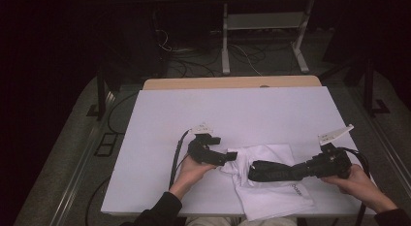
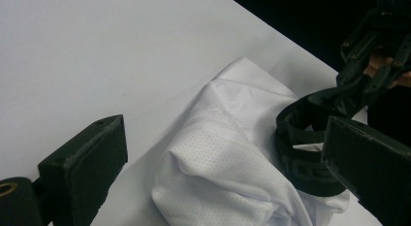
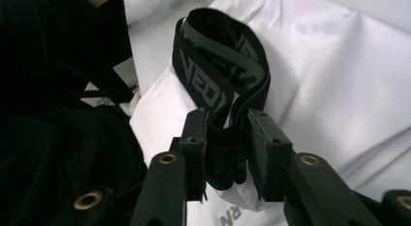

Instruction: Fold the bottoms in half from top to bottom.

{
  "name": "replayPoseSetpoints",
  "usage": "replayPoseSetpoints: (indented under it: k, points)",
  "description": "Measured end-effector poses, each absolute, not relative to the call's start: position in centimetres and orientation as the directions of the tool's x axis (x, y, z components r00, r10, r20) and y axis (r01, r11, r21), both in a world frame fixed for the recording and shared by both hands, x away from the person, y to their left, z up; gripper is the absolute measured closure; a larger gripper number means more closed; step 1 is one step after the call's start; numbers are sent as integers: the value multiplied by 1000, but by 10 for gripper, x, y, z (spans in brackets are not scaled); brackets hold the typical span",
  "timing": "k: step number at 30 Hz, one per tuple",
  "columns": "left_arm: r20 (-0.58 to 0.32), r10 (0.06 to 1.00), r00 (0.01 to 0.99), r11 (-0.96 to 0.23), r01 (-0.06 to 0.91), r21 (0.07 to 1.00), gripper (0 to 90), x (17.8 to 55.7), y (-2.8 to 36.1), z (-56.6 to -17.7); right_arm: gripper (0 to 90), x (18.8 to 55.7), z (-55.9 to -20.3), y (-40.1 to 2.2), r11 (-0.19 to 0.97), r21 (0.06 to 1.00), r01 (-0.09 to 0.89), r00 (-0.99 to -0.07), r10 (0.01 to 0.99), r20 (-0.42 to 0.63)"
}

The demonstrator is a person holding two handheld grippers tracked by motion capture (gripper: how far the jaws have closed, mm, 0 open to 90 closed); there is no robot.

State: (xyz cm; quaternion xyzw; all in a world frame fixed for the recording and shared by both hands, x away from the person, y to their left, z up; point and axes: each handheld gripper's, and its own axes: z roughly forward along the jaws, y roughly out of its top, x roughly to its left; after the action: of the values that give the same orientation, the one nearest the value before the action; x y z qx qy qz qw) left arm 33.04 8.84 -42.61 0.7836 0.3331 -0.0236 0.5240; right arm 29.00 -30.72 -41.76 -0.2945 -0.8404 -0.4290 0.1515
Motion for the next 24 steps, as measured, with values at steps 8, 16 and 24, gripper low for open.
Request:
replayPoseSetpoints:
  k: [8, 16, 24]
  points:
    - [-385, 495, 778, -242, 550, 799, 20, 330, 87, -429, 560, 283, -423, -306, 490, 605, 627, -776, 328, 539]
    - [-385, 493, 780, -250, 551, 797, 20, 330, 86, -429, 525, 280, -429, -306, 497, 574, 650, -745, 270, 610]
    - [-387, 488, 782, -254, 552, 794, 20, 330, 84, -431, 603, 283, -428, -306, 463, 572, 677, -725, 287, 626]
